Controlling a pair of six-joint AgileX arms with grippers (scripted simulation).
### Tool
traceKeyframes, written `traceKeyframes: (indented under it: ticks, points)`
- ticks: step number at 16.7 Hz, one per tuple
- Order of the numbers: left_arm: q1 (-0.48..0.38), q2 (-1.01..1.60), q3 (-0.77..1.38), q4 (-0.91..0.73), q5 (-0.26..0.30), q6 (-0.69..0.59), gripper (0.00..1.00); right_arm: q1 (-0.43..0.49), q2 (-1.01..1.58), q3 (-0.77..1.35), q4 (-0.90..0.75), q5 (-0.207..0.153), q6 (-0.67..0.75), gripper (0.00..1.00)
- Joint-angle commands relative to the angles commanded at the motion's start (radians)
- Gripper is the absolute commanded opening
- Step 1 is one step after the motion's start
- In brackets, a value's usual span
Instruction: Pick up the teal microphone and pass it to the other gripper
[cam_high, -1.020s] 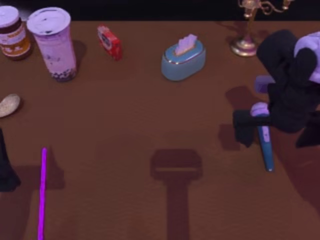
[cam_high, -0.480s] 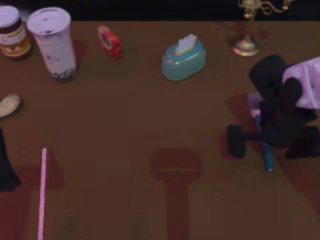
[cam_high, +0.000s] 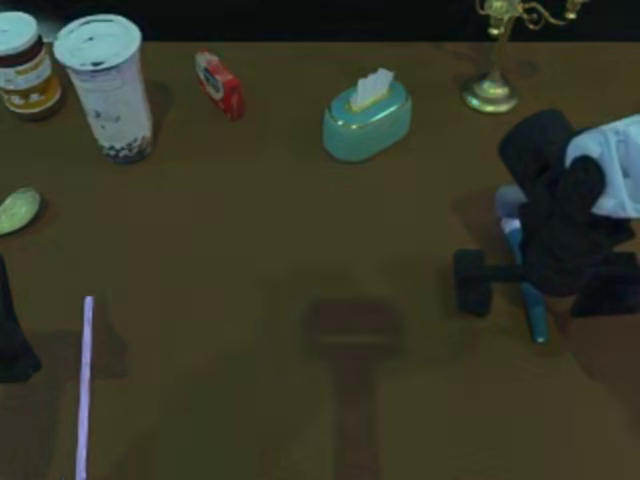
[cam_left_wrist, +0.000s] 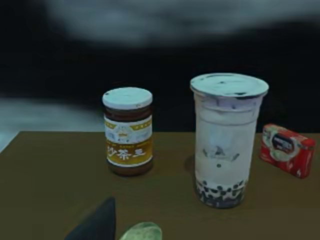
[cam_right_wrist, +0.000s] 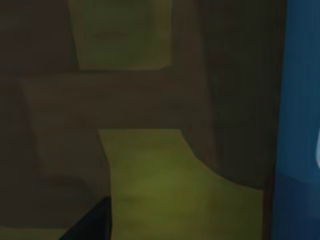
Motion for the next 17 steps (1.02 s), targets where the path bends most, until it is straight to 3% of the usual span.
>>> traceKeyframes:
  ticks: [8,16,17]
  points:
    - [0.000,0.000,0.000,0.000,0.000,0.000,1.00,0.000,0.000,0.000,0.000,0.000,0.000,0.02]
    - [0.000,0.000,0.000,0.000,0.000,0.000,1.00,0.000,0.000,0.000,0.000,0.000,0.000,0.00]
    - [0.000,0.000,0.000,0.000,0.000,0.000,1.00,0.002,-0.065,0.026,-0.033,0.021,-0.012,0.00]
